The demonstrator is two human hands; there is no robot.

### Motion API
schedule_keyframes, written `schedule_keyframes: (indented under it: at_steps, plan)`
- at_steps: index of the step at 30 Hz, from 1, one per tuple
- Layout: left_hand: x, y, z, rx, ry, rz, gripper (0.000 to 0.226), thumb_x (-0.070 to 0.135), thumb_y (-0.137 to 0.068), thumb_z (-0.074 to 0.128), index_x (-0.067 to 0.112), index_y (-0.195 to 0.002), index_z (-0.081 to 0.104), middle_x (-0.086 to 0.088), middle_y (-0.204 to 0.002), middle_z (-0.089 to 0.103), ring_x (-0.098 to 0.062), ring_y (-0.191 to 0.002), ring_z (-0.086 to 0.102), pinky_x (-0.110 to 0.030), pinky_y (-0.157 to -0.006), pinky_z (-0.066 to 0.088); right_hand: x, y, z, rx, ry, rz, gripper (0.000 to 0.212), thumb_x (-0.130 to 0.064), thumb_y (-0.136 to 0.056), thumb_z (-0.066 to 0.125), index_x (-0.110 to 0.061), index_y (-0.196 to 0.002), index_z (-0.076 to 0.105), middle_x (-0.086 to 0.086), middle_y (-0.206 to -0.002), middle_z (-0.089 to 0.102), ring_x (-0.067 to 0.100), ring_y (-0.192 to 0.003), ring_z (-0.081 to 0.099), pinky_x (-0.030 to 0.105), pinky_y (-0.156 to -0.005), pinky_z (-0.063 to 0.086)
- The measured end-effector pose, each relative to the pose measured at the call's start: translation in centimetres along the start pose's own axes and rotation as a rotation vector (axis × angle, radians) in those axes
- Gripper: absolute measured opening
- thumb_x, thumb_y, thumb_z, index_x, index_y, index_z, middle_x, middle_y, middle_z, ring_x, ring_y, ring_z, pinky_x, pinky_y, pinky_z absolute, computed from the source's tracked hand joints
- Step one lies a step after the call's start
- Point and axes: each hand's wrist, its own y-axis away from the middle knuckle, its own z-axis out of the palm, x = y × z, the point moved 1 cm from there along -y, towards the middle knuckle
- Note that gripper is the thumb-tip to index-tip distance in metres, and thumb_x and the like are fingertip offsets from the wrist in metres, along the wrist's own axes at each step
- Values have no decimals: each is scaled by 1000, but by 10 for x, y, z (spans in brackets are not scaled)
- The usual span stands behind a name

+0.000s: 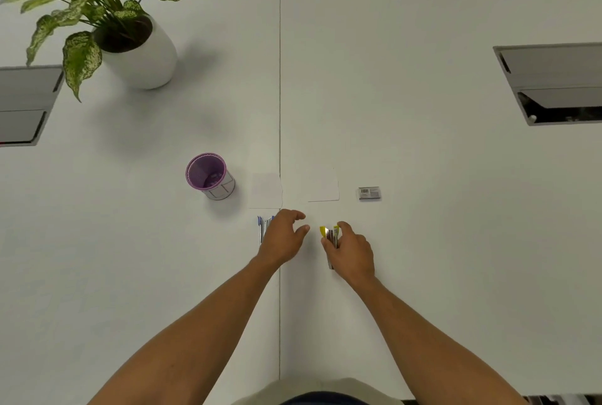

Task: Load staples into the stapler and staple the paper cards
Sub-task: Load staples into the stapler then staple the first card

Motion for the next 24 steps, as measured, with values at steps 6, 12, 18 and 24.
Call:
schedule_keyframes:
  at_steps: [6, 12, 18, 24]
  plan:
    - [-1, -27, 2, -46, -160, 84, 37, 23, -93, 61, 10, -127, 57, -8, -132, 54, -24, -123, 48, -30, -102, 36, 2, -7, 17, -17, 73, -18, 47, -44, -93, 56, -10, -125, 49, 11, -102, 68, 30, -91, 65, 30, -65, 40]
    - [2, -62, 0, -91, -318, 190, 47, 25, -92, 62, 11, -134, 49, -7, -140, 48, -26, -127, 45, -33, -104, 37, 0, -11, 24, -33, 130, 14, 53, -57, -90, 54, -11, -117, 53, 8, -102, 67, 29, -91, 65, 31, -66, 44]
    - [6, -95, 5, -155, -411, 250, 62, 29, -93, 59, 9, -147, 34, -9, -156, 29, -25, -145, 23, -35, -117, 20, 1, -34, 4, 136, 119, -24, 40, -43, -96, 52, -12, -120, 60, 6, -110, 66, 26, -105, 61, 36, -79, 48]
    - [5, -123, 8, -304, -550, 250, 79, 41, -96, 52, 13, -153, 5, -5, -163, 1, -28, -149, -5, -44, -120, 3, -12, -97, -21, 169, 207, -282, 34, -17, -91, 63, -7, -123, 62, 11, -118, 67, 34, -111, 57, 44, -94, 43]
